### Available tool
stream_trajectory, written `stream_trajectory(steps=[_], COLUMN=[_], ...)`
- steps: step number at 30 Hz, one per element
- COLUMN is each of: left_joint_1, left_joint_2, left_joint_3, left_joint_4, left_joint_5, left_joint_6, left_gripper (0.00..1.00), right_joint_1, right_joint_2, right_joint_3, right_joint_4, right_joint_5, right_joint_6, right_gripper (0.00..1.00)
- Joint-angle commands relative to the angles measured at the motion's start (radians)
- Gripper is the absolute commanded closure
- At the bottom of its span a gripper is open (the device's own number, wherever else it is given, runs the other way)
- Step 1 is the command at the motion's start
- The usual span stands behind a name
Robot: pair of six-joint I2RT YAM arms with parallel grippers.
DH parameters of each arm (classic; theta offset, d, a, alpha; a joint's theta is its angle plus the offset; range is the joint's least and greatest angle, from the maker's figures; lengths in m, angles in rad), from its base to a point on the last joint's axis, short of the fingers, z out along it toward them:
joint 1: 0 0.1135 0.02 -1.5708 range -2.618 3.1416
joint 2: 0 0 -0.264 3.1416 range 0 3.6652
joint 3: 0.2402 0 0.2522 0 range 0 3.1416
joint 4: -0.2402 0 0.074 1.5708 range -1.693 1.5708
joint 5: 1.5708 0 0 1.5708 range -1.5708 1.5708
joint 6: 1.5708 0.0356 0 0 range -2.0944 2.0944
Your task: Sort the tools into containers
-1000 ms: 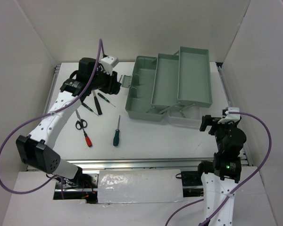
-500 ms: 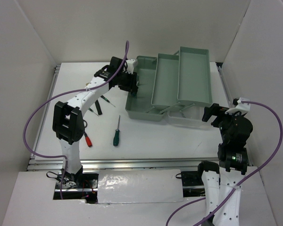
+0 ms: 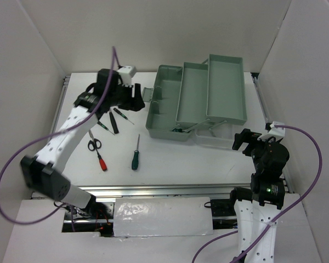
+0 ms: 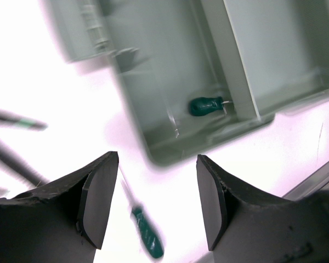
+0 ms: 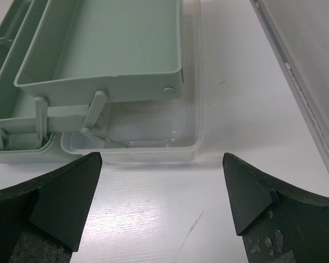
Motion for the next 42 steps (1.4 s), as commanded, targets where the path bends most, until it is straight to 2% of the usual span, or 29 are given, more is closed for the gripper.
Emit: stream_trajectory(steps=[1,2,6,11,19,26,38,41,42], left_joint_1=[-0.014,-0.024,-0.048,-0.038,-0.054,-0.062,-0.131,-0.134,-0.131], left_joint_2=[-0.236,-0.258,-0.306,-0.378,-0.477,-0.413,-0.121,-0.05,-0.033], left_joint_3=[-0.144,-0.185,-0.393,-0.631,-0.836,-0.83,-0.716,-0.689,-0.684], left_joint_4=[-0.044,-0.07,-0.145,-0.033,0.073,0.108,0.103,0.097,0.091], left_joint_5=[-0.134,-0.21,-0.245,-0.176,-0.144,-0.079,-0.107,-0.139,-0.163], left_joint_6=[-0.085,-0.092,-0.123,-0.156,-0.212,-0.215,-0.212,-0.21,-0.212], left_gripper=[0.29,0.29,0.24,0.24,0.24,0.27,0.26,0.29,0.34], right_joint_1=[-0.003,-0.005,-0.005,-0.006,-0.005,-0.005,-0.005,-0.005,-0.006], right_joint_2=[0.017,0.025,0.025,0.02,-0.041,-0.064,-0.073,-0.077,-0.078], right_joint_3=[0.027,0.033,0.056,0.118,0.096,0.057,0.051,0.043,0.04], right_joint_4=[-0.002,-0.002,0.007,-0.002,-0.019,-0.011,-0.008,-0.011,-0.011], right_joint_5=[0.023,0.034,0.074,0.019,-0.012,-0.014,0.003,0.003,0.005], right_joint_6=[-0.025,-0.034,-0.039,0.0,0.02,0.012,-0.011,-0.011,-0.011], right_gripper=[0.0,0.0,0.0,0.0,0.0,0.0,0.0,0.0,0.0])
